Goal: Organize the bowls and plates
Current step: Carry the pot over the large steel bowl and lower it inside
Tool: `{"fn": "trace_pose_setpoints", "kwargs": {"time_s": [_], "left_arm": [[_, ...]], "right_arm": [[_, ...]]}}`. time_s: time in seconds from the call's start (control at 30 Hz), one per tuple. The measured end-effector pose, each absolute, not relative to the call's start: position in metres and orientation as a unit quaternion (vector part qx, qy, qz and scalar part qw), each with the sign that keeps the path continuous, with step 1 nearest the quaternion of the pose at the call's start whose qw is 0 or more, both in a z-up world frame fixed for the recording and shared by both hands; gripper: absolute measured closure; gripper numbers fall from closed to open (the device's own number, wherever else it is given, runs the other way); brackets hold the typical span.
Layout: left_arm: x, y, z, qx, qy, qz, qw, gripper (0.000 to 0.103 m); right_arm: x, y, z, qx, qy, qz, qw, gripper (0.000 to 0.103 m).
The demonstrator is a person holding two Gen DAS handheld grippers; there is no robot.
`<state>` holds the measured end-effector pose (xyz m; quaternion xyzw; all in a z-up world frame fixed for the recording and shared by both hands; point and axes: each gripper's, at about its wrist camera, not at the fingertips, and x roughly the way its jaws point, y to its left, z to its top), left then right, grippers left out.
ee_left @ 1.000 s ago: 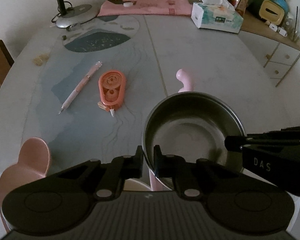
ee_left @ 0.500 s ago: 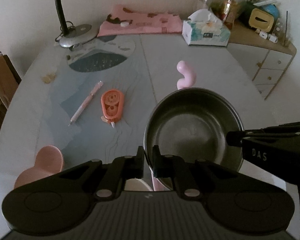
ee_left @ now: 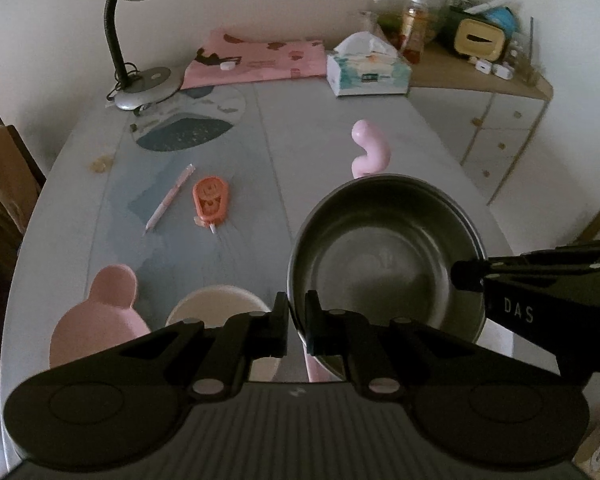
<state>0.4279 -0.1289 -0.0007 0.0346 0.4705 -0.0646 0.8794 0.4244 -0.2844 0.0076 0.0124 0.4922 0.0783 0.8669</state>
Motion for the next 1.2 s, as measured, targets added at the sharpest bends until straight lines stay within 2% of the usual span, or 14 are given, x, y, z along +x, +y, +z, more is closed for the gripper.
{"fn": "trace_pose_setpoints", "kwargs": {"time_s": [0.6, 1.2], "left_arm": [[0.267, -0.145, 0.029, 0.060, 0.471, -0.116, 0.872, 0.096], [0.154, -0.175, 0.003, 0.099, 0.503, -0.174, 0.841, 0.096]], "right_arm": [[0.264, -0.303, 0.034, 0.010, 0.492, 0.056, 0.868, 0.097], [0.137, -0.329, 0.016, 0.022, 0.525, 0.032, 0.850, 0.095]]}}
